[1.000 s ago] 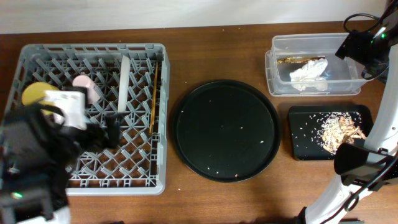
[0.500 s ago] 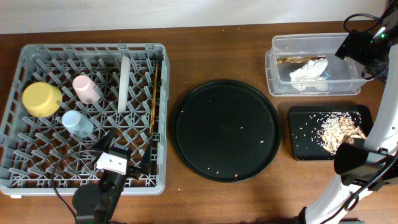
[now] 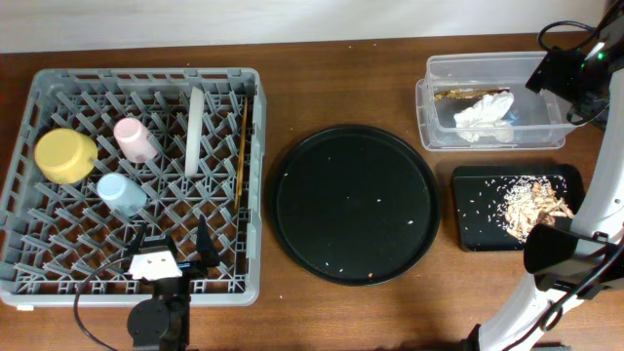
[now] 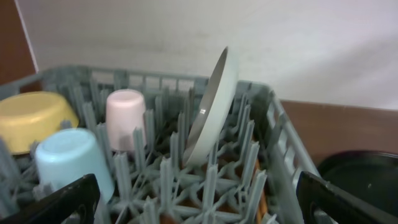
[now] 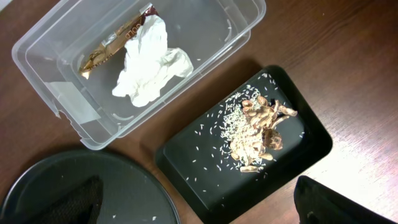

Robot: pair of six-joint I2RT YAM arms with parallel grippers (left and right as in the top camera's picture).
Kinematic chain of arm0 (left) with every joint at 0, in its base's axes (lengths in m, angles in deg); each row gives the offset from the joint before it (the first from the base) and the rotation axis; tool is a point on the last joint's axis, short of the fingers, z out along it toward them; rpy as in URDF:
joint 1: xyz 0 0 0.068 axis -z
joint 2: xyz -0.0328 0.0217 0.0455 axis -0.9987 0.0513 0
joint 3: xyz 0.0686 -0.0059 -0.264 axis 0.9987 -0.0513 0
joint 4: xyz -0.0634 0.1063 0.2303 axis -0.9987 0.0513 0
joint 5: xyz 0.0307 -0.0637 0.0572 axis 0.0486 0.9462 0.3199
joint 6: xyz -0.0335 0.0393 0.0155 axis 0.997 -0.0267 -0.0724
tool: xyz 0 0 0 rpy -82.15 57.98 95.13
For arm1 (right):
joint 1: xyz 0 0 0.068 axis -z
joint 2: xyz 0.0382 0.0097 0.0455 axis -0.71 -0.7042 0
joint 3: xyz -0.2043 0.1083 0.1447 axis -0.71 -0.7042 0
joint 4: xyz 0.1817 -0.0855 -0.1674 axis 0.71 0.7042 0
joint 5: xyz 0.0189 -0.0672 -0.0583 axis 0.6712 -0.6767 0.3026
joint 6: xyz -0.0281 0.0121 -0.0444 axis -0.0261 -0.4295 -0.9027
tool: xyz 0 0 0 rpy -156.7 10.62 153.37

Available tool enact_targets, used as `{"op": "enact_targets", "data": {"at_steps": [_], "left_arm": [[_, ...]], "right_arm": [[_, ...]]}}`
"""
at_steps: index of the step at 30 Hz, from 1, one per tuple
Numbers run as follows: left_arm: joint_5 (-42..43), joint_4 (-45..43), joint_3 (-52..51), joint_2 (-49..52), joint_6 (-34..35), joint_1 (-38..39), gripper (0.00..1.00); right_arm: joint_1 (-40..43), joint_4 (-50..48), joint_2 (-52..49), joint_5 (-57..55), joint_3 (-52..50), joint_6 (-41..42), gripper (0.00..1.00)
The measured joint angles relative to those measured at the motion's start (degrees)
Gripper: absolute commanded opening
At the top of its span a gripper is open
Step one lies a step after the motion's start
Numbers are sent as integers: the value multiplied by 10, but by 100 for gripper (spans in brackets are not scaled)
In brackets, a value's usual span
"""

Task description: Sort waste into correct bins and load items into the dishwasher rack

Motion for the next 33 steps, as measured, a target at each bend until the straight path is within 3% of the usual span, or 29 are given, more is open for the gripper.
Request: {"op": "enact_targets", "data": {"at_steps": [10, 21, 33], "left_arm": [[-9, 32, -1, -26, -1, 0, 100], [26, 37, -1, -26, -87, 0, 100], [31, 37, -1, -26, -96, 0, 100]], "right_arm": [[0, 0, 0, 0, 0, 0, 99], [0, 0, 0, 0, 0, 0, 99], [0, 0, 0, 0, 0, 0, 99]]}}
